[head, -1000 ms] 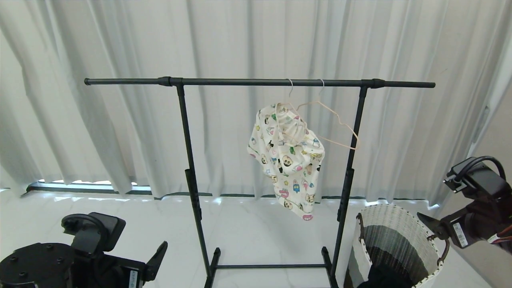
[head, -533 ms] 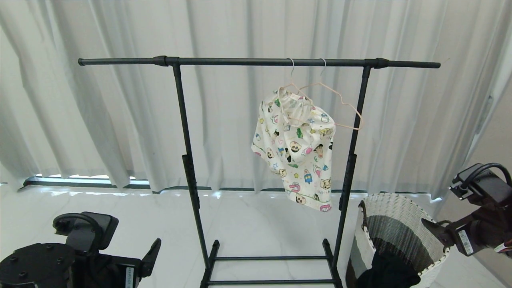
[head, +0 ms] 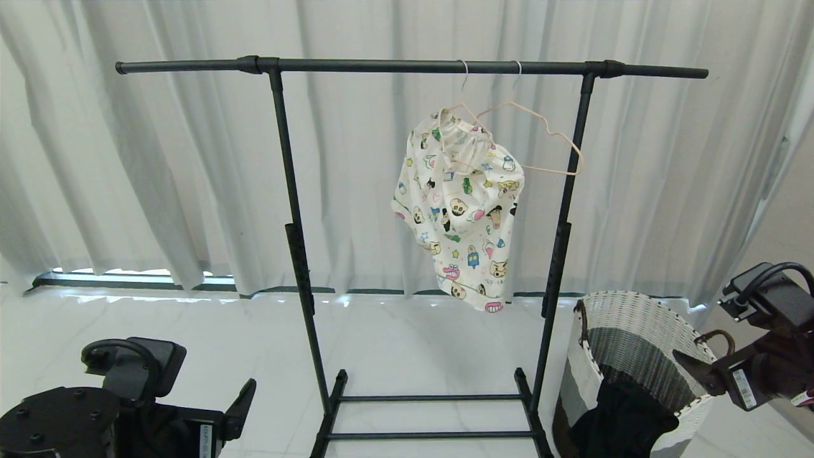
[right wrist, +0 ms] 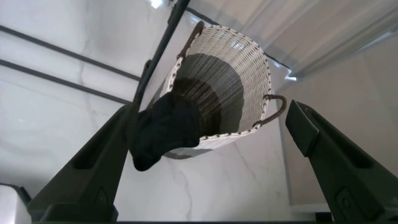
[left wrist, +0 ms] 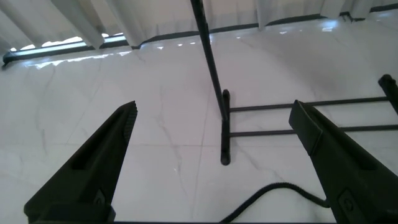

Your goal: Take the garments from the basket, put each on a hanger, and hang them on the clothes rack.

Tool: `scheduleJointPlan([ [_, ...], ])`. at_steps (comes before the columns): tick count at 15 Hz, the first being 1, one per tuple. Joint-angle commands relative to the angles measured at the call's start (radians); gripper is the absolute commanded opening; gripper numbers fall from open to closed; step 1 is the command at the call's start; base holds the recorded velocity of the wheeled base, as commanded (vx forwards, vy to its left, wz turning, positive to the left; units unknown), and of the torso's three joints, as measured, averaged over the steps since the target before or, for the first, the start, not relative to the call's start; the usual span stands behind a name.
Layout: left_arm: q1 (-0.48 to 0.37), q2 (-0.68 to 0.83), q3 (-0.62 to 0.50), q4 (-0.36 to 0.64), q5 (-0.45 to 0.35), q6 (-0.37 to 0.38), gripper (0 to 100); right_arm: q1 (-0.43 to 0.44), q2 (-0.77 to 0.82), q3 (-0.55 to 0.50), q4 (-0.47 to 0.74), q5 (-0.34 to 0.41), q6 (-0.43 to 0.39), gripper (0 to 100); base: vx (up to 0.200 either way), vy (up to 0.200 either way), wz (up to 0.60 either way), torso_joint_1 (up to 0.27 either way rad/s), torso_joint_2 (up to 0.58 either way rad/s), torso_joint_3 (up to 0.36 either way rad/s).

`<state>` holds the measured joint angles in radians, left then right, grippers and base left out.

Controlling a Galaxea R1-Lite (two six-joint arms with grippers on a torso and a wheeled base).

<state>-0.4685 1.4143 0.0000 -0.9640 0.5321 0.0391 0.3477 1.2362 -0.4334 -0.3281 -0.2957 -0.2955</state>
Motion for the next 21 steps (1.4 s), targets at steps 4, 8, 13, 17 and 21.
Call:
scheduleJointPlan([
  [4,-0.055,-0.021,0.0,-0.001,0.0,0.001,100,-0.062,0.002,0.016,0.001,-0.011,-0.047,100,0.0,-0.05,0.0,-0.005,0.02,0.013],
  [8,-0.11,-0.018,0.0,-0.001,0.0,0.001,100,-0.082,0.002,0.019,0.001,-0.011,-0.047,100,0.0,-0.2,0.0,-0.001,0.0,0.006],
  [13,-0.107,-0.008,0.0,0.002,0.016,-0.001,100,-0.095,0.003,0.047,0.003,-0.013,-0.047,100,0.04,-0.12,0.0,0.005,0.0,0.003],
  [17,-0.107,0.009,0.0,0.007,0.072,-0.004,100,-0.095,0.002,0.062,0.001,-0.022,-0.05,100,0.0,0.0,0.0,0.0,0.0,0.0],
  [21,-0.107,0.011,0.0,0.007,0.072,-0.005,100,-0.095,0.0,0.062,0.001,-0.023,-0.048,100,0.0,0.0,0.0,-0.012,0.04,0.032],
])
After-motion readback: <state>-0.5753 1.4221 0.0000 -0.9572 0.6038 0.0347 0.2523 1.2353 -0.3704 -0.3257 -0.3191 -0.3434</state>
